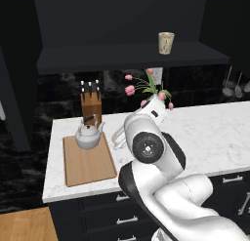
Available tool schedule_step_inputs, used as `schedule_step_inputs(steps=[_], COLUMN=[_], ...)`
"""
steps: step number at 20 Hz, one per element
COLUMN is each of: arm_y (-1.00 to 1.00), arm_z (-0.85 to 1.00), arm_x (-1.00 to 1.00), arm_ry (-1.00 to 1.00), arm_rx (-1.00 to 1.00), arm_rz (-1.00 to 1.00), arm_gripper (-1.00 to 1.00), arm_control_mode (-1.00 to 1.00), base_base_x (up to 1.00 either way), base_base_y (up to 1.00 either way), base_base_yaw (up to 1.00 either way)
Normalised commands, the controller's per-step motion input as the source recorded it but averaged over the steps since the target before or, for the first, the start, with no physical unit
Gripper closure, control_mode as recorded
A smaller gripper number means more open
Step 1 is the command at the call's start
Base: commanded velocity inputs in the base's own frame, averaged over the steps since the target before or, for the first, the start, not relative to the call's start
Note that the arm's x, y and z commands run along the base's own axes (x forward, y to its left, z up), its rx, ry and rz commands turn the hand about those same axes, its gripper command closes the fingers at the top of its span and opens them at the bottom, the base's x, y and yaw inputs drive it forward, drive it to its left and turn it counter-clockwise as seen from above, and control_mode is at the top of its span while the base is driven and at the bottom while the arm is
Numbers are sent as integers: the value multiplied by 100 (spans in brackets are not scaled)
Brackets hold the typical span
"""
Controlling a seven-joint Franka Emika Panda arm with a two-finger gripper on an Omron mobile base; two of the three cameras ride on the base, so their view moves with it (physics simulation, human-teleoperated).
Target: Pick the kettle from the counter and place it on the tray. Then pick the mug from the cabinet and place it on the tray. Then close the cabinet doors.
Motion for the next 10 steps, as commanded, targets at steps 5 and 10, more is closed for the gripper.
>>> schedule_step_inputs(steps=[5, 10], arm_y=[-57, -67], arm_z=[48, 43], arm_x=[-40, -19], arm_ry=[5, 0], arm_rx=[48, 36], arm_rz=[-30, -20], arm_gripper=[-100, -100], arm_control_mode=[-100, -100], base_base_x=[0, 0], base_base_y=[0, 0], base_base_yaw=[0, 0])
